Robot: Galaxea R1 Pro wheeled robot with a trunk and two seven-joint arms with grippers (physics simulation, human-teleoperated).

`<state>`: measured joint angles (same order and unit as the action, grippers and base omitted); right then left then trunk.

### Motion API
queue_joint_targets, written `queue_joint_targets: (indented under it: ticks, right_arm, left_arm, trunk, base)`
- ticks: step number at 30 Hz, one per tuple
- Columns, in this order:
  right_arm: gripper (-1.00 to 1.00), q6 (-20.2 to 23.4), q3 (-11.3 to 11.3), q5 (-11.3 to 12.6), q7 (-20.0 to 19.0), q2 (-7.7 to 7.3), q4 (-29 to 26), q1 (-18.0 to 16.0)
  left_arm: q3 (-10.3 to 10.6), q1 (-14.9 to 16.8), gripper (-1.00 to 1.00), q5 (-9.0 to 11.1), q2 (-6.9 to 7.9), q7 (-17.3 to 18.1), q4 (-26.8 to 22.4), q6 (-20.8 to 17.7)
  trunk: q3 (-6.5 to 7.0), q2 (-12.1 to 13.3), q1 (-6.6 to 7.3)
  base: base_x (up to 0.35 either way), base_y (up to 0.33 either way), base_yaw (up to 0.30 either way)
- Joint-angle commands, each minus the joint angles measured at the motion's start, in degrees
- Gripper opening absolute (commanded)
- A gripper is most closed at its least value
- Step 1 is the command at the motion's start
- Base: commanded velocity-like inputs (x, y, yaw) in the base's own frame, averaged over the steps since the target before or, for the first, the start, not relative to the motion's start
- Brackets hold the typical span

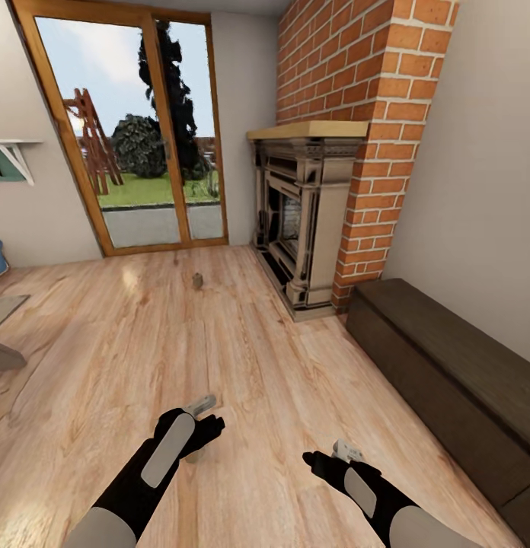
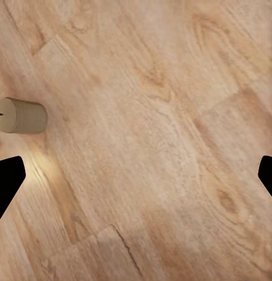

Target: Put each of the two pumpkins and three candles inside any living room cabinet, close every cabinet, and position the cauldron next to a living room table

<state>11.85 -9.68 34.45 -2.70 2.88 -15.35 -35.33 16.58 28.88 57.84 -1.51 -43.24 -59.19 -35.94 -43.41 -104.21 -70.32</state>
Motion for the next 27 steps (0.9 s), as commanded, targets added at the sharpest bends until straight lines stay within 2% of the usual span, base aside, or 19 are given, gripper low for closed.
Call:
queue_joint_targets:
  ticks: [1,7,27]
  right_arm:
    - [1.00,0.17,-0.17,0.13,-0.03,-0.03,-0.06,-0.02]
    - [1.00,0.21,-0.18,0.13,-0.09,-0.01,-0.11,-0.02]
    - [1.00,0.63,-0.17,0.18,-0.38,-0.07,-0.03,-0.03]
  left_arm:
    - [0.06,0.04,1.00,0.51,0.01,-0.53,-0.06,-0.01]
    - [0.09,0.04,1.00,0.52,0.00,-0.53,0.02,-0.01]
    - [0.12,0.04,1.00,0.49,-0.16,-0.53,-0.05,-0.01]
  trunk:
    - [-0.07,-0.03,0.01]
    - [-0.20,-0.03,0.01]
    - [-1.10,0.38,0.23]
  base:
    - [0.000,0.000,-0.039]
    - [0.000,0.000,-0.096]
    - [0.000,0.000,-0.233]
